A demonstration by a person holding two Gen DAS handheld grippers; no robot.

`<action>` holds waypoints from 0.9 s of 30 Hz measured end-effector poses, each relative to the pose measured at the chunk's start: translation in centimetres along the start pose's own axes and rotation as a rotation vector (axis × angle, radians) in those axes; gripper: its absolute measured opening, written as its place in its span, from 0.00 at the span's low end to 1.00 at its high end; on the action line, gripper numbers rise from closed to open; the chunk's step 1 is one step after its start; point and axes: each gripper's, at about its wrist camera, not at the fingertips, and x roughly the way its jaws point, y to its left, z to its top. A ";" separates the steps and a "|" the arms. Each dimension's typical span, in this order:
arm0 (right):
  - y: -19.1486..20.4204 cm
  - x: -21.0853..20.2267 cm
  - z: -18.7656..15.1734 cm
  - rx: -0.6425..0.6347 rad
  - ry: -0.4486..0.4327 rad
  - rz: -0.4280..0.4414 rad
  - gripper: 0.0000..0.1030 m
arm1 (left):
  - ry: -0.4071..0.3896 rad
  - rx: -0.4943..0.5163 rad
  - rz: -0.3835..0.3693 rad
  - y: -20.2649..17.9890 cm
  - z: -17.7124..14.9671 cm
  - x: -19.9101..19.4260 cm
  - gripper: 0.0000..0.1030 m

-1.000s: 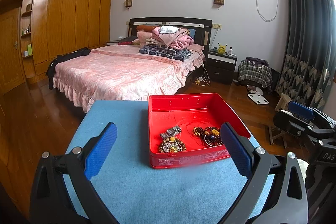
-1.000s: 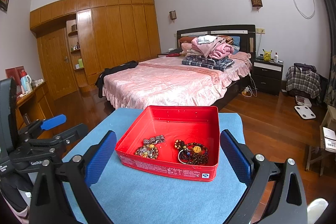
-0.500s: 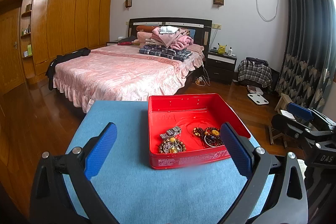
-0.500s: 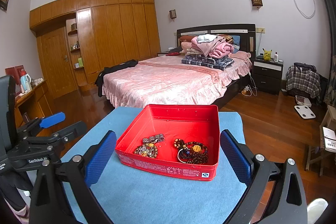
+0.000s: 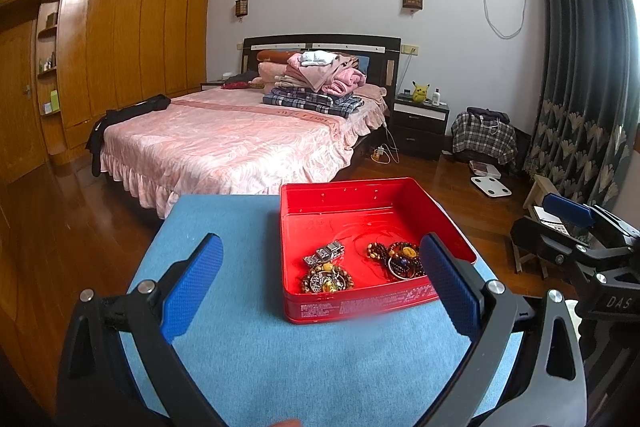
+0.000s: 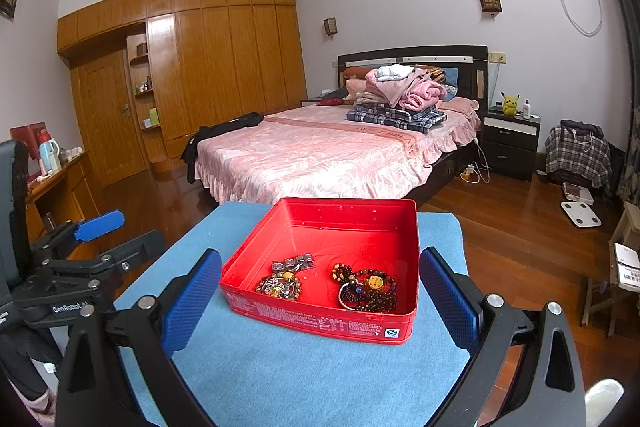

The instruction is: Organize jewelry

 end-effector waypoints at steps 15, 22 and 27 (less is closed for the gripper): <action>-0.3 0.0 -0.2 0.000 0.005 -0.004 0.94 | 0.002 -0.021 0.000 0.2 0.1 0.1 0.93; -0.8 -0.1 -0.9 -0.001 0.013 -0.009 0.94 | -0.004 -0.025 0.004 0.3 -0.2 0.2 0.93; -0.8 -0.1 -0.9 -0.002 0.013 -0.009 0.94 | 0.000 -0.021 0.001 0.2 -0.2 0.2 0.93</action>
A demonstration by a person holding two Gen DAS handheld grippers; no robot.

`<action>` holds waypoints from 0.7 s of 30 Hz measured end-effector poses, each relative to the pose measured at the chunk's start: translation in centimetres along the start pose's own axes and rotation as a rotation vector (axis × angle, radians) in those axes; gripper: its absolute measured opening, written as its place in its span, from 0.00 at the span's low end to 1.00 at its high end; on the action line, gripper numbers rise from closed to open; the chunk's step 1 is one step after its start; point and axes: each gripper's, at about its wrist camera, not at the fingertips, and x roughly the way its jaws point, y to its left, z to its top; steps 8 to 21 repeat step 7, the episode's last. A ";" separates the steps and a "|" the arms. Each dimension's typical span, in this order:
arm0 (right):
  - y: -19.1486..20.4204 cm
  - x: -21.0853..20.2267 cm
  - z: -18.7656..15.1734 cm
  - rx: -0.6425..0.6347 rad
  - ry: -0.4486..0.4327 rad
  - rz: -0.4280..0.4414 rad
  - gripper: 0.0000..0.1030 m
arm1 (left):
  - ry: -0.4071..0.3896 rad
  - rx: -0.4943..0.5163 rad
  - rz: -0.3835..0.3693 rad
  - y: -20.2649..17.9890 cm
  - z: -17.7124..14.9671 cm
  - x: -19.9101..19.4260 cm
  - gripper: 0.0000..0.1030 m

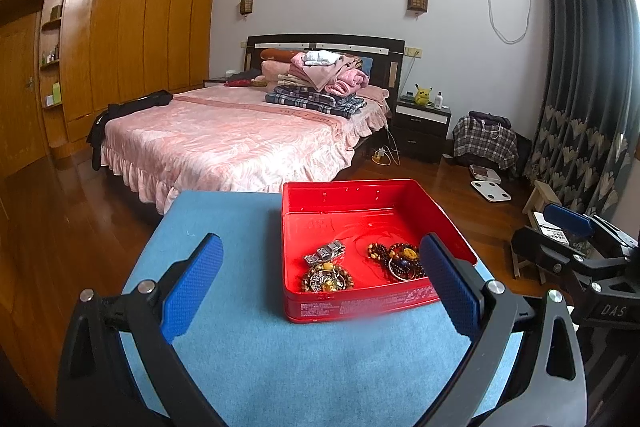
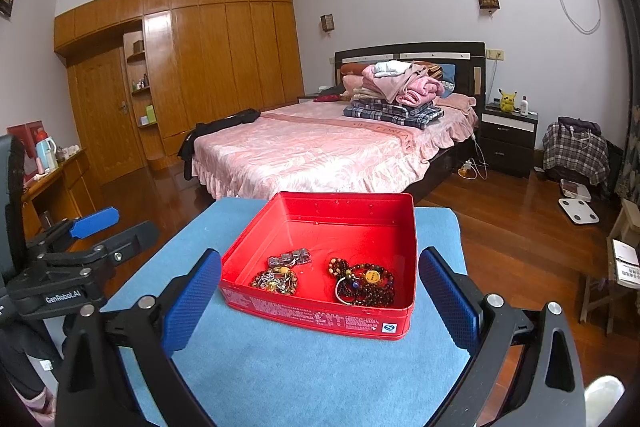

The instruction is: Organize jewelry

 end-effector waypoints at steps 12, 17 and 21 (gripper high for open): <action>0.0 0.0 0.0 0.000 0.000 -0.002 0.94 | 0.006 -0.001 0.000 0.1 -0.1 0.1 0.93; 0.0 0.0 0.0 0.000 0.000 -0.002 0.94 | 0.006 -0.001 0.000 0.1 -0.1 0.1 0.93; 0.0 0.0 0.0 0.000 0.000 -0.002 0.94 | 0.006 -0.001 0.000 0.1 -0.1 0.1 0.93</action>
